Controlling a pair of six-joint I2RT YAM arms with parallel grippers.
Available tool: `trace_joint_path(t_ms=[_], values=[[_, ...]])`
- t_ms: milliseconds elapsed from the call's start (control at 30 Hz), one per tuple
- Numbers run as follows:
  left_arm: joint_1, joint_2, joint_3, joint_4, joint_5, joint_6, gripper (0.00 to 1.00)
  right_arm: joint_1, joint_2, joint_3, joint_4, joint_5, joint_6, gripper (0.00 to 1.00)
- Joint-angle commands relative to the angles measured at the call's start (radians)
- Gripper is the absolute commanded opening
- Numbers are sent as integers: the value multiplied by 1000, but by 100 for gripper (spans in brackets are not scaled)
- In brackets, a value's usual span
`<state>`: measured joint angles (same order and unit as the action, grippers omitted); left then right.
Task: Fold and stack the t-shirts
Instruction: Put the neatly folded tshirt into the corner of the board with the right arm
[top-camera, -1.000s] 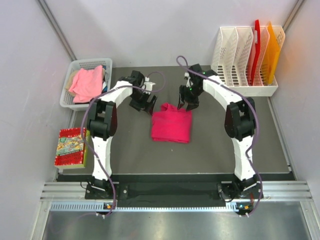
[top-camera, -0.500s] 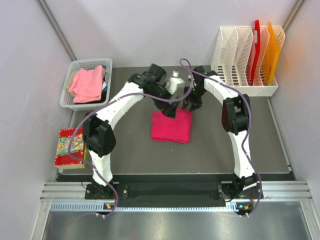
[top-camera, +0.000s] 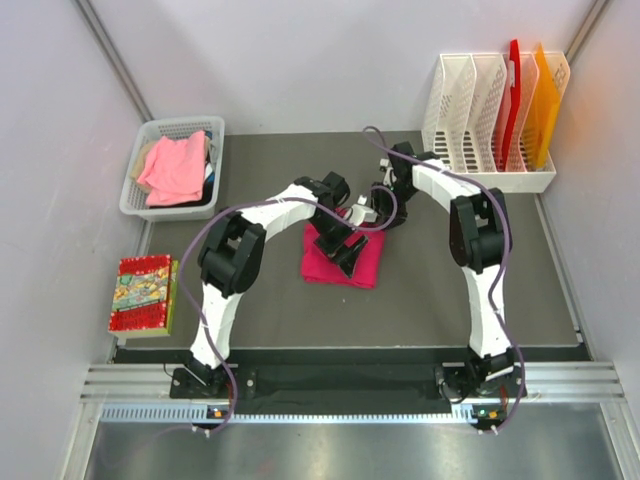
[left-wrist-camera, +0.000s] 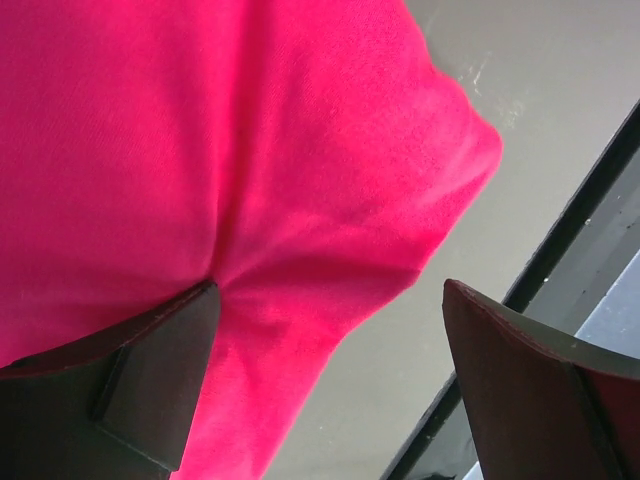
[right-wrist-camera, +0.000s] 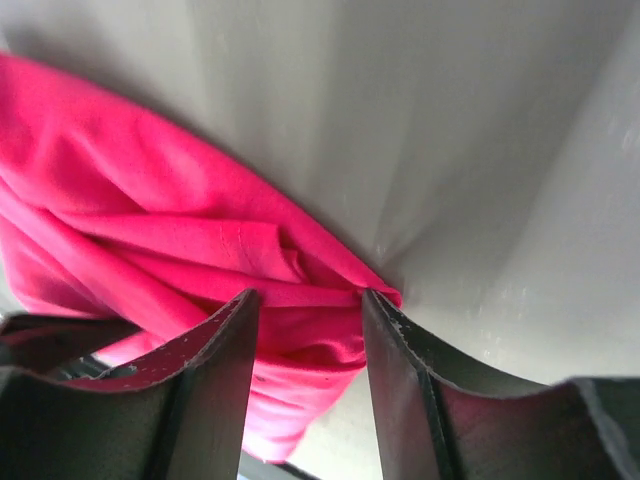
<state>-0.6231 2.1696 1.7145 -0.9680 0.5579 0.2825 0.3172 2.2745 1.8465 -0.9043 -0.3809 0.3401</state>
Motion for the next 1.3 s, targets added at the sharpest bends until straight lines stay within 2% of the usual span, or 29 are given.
trace_joint_path(t_ms=[0, 167, 300, 467, 700, 767, 867, 933, 1033, 1067, 1167, 1267], values=[[20, -59, -88, 44, -52, 27, 99, 2, -85, -110, -5, 11, -19, 46], [72, -106, -160, 48, -65, 55, 99, 25, -159, -216, 7, 16, -38, 46], [92, -151, -205, 19, -104, 141, 99, 62, -227, -329, 5, 14, -44, 45], [95, -218, -207, 34, -251, 237, 99, 138, -367, -510, 27, 2, -26, 45], [108, -221, -2, -31, -276, 264, 99, 321, -498, -648, 53, -27, 56, 46], [108, -235, 48, -75, -254, 258, 99, 322, -515, -638, 42, -13, 59, 48], [108, -275, 129, -113, -188, 238, 99, 275, -526, -589, -1, 30, 34, 50], [106, -318, 128, -135, -148, 212, 99, 202, -536, -560, -28, 42, 17, 51], [106, -382, 45, -133, -118, 181, 99, 74, -559, -532, -35, 56, 5, 55], [106, -398, -26, -121, -113, 166, 99, 21, -563, -535, -22, 57, 11, 56], [105, -432, -151, -71, -118, 138, 99, -39, -558, -572, 14, 56, 25, 56], [100, -418, -197, -55, -113, 100, 99, -61, -524, -647, 115, -44, 52, 57]])
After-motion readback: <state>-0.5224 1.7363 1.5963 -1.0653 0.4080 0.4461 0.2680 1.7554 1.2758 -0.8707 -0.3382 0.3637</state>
